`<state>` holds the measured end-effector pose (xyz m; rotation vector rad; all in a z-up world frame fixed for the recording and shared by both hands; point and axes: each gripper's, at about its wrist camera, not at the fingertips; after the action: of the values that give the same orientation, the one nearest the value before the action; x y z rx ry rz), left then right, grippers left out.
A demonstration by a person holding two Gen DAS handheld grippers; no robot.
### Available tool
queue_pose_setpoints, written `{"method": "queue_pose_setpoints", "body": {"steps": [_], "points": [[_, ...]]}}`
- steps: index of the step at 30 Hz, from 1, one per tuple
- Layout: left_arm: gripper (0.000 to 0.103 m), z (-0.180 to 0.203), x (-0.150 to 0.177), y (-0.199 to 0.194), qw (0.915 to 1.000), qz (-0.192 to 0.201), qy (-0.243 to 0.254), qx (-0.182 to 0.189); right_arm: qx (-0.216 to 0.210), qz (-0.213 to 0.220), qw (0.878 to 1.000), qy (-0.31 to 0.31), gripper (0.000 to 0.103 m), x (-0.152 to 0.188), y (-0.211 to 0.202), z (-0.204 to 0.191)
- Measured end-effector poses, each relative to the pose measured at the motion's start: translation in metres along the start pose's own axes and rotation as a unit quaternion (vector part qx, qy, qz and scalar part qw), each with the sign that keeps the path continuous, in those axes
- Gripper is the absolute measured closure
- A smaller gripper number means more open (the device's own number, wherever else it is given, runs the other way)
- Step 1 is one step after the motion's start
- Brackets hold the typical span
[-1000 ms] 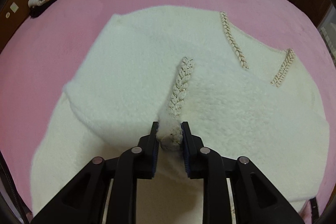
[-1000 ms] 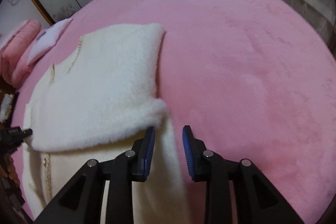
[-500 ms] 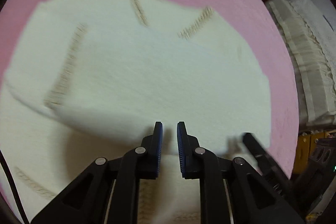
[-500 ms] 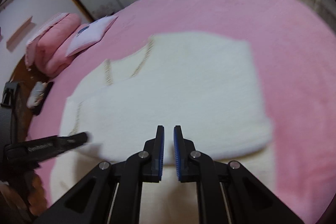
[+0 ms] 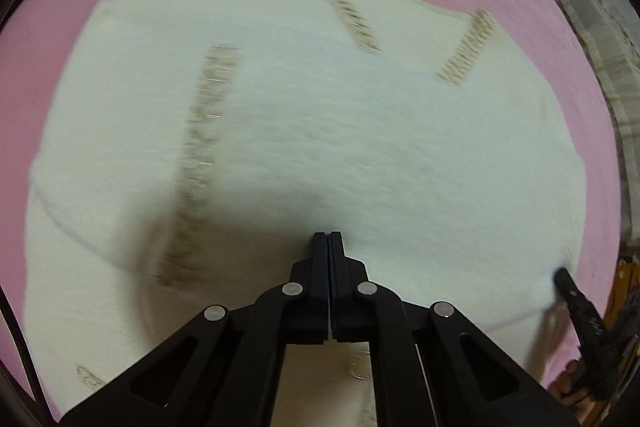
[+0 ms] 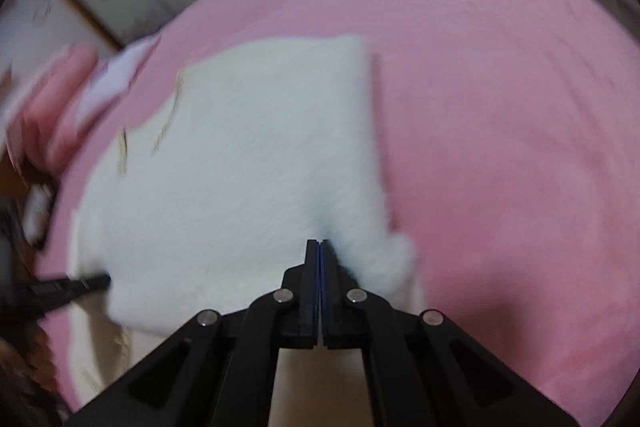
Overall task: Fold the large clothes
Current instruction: 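Fold the side panel over the body with the left gripper and release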
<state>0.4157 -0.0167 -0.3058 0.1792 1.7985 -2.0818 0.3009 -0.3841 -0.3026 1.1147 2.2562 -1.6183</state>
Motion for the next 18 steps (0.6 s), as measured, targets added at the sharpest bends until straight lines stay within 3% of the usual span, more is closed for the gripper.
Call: {"method": "queue_pose_setpoints", "body": {"steps": [2,5,8,10,11,13,17,18], "points": [[0.102,-0.007,0.000,0.005,1.0000,0.005,0.000,-0.001,0.013,0.001,0.999,-0.037,0.103,0.001,0.003,-0.009],[0.102,0.006,0.004,0.007,0.9974,0.025,0.056,-0.039,0.055,0.018,0.994,-0.095,0.103,0.008,0.013,-0.029],[0.102,0.021,0.006,0.004,0.9920,0.036,0.088,-0.083,0.072,0.032,0.996,-0.040,0.103,0.008,0.013,-0.026],[0.102,0.028,0.008,0.000,0.9909,0.038,0.097,-0.086,0.091,0.039,0.994,-0.047,0.103,0.008,0.010,-0.041],[0.102,0.039,0.009,-0.002,0.9895,0.041,0.113,-0.080,0.067,0.035,0.995,-0.066,0.102,0.007,0.015,-0.049],[0.102,0.050,0.009,-0.002,0.9888,0.048,0.128,-0.060,-0.029,0.009,0.995,-0.098,0.102,0.012,0.026,-0.079],[0.102,0.066,0.001,0.003,0.9918,0.024,0.103,0.072,-0.137,-0.048,0.982,-0.123,0.102,0.028,0.055,-0.129],[0.101,0.069,-0.002,0.007,0.9915,0.020,0.097,0.084,-0.157,-0.059,0.979,-0.119,0.102,0.028,0.063,-0.137]]}}
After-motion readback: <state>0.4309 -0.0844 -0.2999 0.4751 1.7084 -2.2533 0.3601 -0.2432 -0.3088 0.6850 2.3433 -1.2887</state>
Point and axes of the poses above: each gripper's, at about its wrist camera, not at the fingertips, and y roughly the way its jaws point, z to its right, x to its underside, and after that the axes turned 9 degrees about z, right-handed
